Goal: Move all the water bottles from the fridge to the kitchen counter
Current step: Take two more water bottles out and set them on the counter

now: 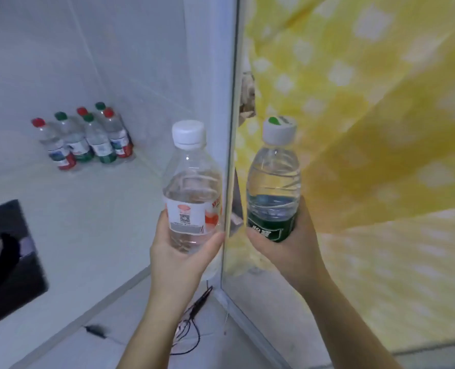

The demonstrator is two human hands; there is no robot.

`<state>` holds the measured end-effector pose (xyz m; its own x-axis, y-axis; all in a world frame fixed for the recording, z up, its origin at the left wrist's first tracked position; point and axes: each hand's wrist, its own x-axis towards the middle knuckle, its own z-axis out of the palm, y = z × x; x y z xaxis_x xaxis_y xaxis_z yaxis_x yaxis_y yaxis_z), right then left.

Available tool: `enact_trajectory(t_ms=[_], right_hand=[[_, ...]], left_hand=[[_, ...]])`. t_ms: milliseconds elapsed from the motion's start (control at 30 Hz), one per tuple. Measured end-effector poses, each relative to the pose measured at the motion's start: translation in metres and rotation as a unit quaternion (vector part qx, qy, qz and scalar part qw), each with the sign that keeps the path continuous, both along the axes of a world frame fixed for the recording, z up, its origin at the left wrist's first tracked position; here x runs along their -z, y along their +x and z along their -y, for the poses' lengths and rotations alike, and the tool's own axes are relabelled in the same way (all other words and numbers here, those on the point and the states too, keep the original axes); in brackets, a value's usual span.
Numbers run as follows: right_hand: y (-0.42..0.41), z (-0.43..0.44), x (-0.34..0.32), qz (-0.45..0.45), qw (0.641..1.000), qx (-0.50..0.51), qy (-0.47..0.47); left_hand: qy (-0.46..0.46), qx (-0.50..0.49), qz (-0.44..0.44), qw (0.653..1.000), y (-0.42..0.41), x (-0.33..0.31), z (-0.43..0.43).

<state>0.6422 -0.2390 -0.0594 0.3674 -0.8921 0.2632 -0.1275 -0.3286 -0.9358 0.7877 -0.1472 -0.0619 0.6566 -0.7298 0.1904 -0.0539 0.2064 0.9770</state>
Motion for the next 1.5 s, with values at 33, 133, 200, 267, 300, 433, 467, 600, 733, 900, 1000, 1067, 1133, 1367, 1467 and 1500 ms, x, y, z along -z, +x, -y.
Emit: enact_trajectory(t_ms=[33,133,200,267,300,433,467,600,733,900,1000,1067,1133,1367,1467,1500], right_hand=[[0.012,0.004,0.002,-0.004,1.0,-0.022,-0.003],[0.05,0.013,0.008,-0.012,0.997,-0.082,0.003],[0.077,0.015,0.013,-0.006,0.993,-0.118,0.018],[0.105,0.015,0.019,-0.005,0.988,-0.15,0.027],[0.12,0.016,0.022,-0.007,0.986,-0.163,0.032],[0.183,0.019,0.037,-0.011,0.977,-0.209,0.049],[0.201,0.02,0.042,-0.014,0.974,-0.218,0.052],[0.281,0.027,0.064,-0.02,0.976,-0.21,0.05],[0.362,0.04,0.092,-0.037,0.977,-0.2,0.068],[0.448,0.067,0.126,-0.057,0.976,-0.185,0.1],[0.494,0.087,0.15,-0.085,0.975,-0.175,0.11],[0.522,0.1,0.168,-0.093,0.974,-0.166,0.119],[0.548,0.113,0.185,-0.095,0.975,-0.157,0.123],[0.601,0.151,0.222,-0.058,0.981,-0.158,0.1],[0.601,0.158,0.237,-0.076,0.976,-0.19,0.076],[0.598,0.16,0.243,-0.093,0.974,-0.197,0.062]], left_hand=[[0.001,-0.025,-0.001,1.0,0.008,0.002,-0.003],[0.012,-0.096,-0.005,0.995,0.033,0.01,-0.015],[0.025,-0.146,-0.011,0.989,0.051,0.016,-0.023],[0.037,-0.182,-0.014,0.982,0.07,0.023,-0.03],[0.042,-0.194,-0.016,0.98,0.08,0.026,-0.033],[0.051,-0.226,-0.019,0.973,0.128,0.04,-0.039],[0.055,-0.23,-0.016,0.972,0.142,0.044,-0.039],[0.066,-0.23,-0.021,0.971,0.211,0.063,-0.038],[0.086,-0.233,-0.038,0.968,0.288,0.084,-0.03],[0.14,-0.249,-0.043,0.957,0.374,0.124,0.0],[0.18,-0.254,-0.054,0.949,0.415,0.144,0.028],[0.201,-0.25,-0.054,0.945,0.438,0.155,0.048],[0.206,-0.249,-0.048,0.945,0.46,0.168,0.068],[0.193,-0.264,-0.004,0.945,0.51,0.192,0.116],[0.19,-0.258,0.03,0.947,0.511,0.198,0.117],[0.201,-0.25,0.043,0.946,0.512,0.201,0.114]])
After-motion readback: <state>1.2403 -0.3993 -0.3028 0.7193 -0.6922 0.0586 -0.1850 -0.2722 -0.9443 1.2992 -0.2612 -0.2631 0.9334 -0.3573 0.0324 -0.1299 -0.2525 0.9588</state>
